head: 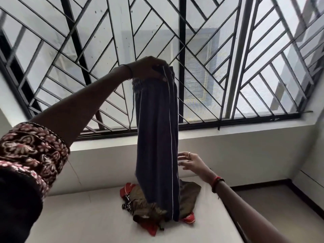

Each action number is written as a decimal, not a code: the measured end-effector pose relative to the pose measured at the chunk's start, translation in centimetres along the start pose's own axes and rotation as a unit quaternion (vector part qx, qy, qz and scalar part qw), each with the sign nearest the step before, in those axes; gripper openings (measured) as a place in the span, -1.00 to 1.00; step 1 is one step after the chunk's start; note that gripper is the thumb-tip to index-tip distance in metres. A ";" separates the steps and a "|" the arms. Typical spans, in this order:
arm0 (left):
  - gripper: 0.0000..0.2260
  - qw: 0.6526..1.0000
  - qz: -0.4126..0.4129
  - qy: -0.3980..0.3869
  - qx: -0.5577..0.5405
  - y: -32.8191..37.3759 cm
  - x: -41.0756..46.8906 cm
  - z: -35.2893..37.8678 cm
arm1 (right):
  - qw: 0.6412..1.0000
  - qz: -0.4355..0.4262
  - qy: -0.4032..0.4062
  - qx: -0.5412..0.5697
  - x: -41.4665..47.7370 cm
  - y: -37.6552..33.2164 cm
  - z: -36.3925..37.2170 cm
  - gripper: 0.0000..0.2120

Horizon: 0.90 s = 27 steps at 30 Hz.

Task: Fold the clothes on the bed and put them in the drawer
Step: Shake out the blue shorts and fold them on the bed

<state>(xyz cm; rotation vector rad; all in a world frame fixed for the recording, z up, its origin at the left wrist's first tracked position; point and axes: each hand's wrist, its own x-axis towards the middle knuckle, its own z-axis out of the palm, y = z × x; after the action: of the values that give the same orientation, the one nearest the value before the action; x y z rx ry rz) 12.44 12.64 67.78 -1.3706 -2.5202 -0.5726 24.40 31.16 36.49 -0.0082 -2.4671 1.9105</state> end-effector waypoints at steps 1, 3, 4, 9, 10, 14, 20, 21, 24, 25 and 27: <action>-0.84 1.000 -0.009 0.003 -0.007 0.3 -0.3 -0.4 | 1.000 -0.008 0.008 -0.003 0.0 0.1 0.2 -0.80; -0.86 1.000 -0.013 0.006 -0.022 0.0 -0.1 -1.2 | 0.999 -0.021 0.031 -0.017 0.1 0.0 0.5 -0.82; -0.83 1.000 -0.009 0.008 -0.023 0.3 -0.2 -1.7 | 0.998 -0.027 0.047 -0.026 0.3 0.0 0.6 -0.84; -0.85 0.999 -0.002 0.037 -0.017 0.6 -0.4 -2.9 | 0.988 -0.020 0.095 -0.118 1.5 0.2 0.5 -0.83; -0.87 0.999 0.004 0.044 -0.021 0.4 -0.3 -3.1 | 0.986 -0.016 0.094 -0.137 1.7 0.5 0.5 -0.82; -0.79 0.998 0.009 0.065 -0.018 0.7 -0.5 -4.3 | 0.980 -0.005 0.101 -0.172 1.6 1.8 0.7 -0.79; -0.63 0.993 0.004 0.115 -0.013 1.4 -0.4 -5.5 | 0.969 -0.018 0.188 -0.159 0.3 5.7 0.1 -0.74; -0.61 0.992 0.003 0.125 -0.011 1.6 -0.4 -5.7 | 0.968 -0.029 0.208 -0.137 -0.2 6.3 0.1 -0.64; -0.68 0.987 -0.014 0.156 0.016 1.5 0.2 -6.4 | 0.964 -0.088 0.233 -0.093 -2.4 7.7 0.7 -0.41; -0.68 0.985 -0.020 0.169 0.030 1.6 0.3 -6.7 | 0.961 -0.111 0.234 -0.095 -3.1 8.0 1.0 -0.36; -0.66 0.982 -0.021 0.183 0.044 1.5 0.7 -7.1 | 0.954 -0.151 0.233 -0.115 -4.1 8.5 1.4 -0.26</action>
<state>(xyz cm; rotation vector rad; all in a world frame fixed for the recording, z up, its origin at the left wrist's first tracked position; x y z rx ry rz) 13.38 10.83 74.80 -1.0704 -2.2531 -0.6451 28.39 31.82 27.83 -0.0719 -2.1968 1.3110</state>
